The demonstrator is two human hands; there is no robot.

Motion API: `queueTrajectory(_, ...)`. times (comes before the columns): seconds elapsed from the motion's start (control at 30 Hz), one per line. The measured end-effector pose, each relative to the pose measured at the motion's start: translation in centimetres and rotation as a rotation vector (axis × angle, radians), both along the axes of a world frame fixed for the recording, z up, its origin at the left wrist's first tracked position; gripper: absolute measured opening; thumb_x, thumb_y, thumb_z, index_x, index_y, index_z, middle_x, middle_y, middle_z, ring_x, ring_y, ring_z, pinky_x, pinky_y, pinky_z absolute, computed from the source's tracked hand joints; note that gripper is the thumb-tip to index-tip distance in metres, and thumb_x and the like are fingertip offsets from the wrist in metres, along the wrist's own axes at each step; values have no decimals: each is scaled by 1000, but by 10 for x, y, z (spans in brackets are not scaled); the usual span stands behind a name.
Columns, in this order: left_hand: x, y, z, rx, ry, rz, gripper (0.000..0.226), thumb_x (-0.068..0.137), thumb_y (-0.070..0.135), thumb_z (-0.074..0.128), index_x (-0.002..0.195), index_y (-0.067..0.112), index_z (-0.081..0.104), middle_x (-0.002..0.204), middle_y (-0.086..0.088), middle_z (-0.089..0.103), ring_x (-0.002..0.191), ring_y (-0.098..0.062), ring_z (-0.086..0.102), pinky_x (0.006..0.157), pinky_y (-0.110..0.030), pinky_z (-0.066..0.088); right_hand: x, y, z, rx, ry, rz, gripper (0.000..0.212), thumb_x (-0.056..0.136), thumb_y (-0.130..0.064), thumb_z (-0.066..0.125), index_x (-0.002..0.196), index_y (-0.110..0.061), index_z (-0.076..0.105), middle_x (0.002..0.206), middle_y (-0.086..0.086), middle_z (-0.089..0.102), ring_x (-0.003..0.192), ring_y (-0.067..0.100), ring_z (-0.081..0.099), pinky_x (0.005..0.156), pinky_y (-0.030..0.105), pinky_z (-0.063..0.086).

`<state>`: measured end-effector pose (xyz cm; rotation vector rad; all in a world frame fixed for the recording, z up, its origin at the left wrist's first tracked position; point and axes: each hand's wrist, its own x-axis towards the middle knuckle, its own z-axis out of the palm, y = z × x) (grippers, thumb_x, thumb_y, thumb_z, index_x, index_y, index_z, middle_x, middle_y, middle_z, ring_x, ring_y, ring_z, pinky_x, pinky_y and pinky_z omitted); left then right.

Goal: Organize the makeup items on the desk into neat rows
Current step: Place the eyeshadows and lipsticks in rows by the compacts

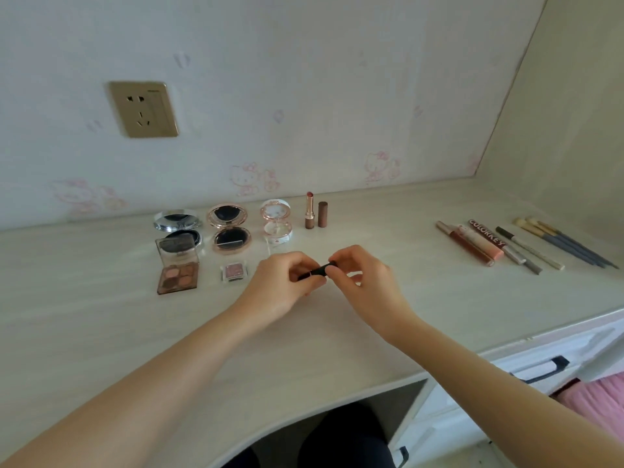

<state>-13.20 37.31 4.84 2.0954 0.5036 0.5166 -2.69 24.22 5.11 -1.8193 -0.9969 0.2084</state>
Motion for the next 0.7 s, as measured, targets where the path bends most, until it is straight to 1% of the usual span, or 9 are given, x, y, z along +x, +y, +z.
queueTrajectory(0.07,-17,6,-3,65,19,-3,11,82,30,73,91,24,71,79,9,69,70,-2,60,68,-21,47,-12,7,-3,13,56,14,8,86,-20,67,94,-19,63,82,-14,64,84,-6,58,66,7,44)
queueTrajectory(0.13,-32,11,-4,116,36,3,12,82,33,73,93,27,71,81,8,69,74,-4,60,71,-23,47,-22,13,-6,10,89,34,8,85,-20,68,91,-20,63,81,-13,64,82,-5,59,65,8,44)
queueTrajectory(0.27,-56,17,-6,217,50,20,13,82,32,72,94,28,70,83,12,68,80,-4,60,70,-18,46,-37,20,-12,-31,72,97,10,85,-19,67,92,-23,62,83,-10,64,80,1,59,67,11,45)
queueTrajectory(0.33,-64,19,-10,299,39,40,13,84,31,70,95,25,70,85,11,68,80,-5,60,72,-23,47,-41,21,-16,-73,37,109,15,86,-19,65,98,-26,60,89,-9,63,75,6,58,70,14,46)
queueTrajectory(0.4,-68,19,-15,404,17,69,14,86,29,68,97,20,69,87,10,66,85,-7,58,75,-30,48,-43,23,-21,-101,-66,116,24,89,-19,62,111,-28,57,95,-9,60,78,7,55,77,14,44)
queueTrajectory(0.47,-69,19,-18,548,-1,88,15,87,27,67,97,16,68,89,6,65,94,-14,56,75,-35,49,-45,25,-24,-100,-241,148,28,92,-20,58,119,-24,58,97,-14,56,87,4,50,81,8,37)
queueTrajectory(0.57,-70,18,-17,712,-35,108,19,88,29,61,96,13,64,86,2,62,96,-23,58,71,-38,50,-46,26,-29,-80,-440,199,26,95,-20,52,118,-17,63,94,-10,55,89,14,47,80,19,38)
queueTrajectory(0.63,-71,19,-15,790,-10,87,28,92,36,47,98,13,62,86,3,62,95,-22,57,72,-36,50,-46,27,-29,-37,-477,177,25,94,-19,53,115,-16,65,95,-5,59,87,18,49,79,24,40)
queueTrajectory(0.7,-70,20,-15,863,32,57,34,93,37,39,99,13,61,88,2,63,93,-22,56,74,-36,50,-47,28,-28,30,-456,169,24,91,-19,56,112,-16,67,96,-5,60,87,15,50,80,20,41)
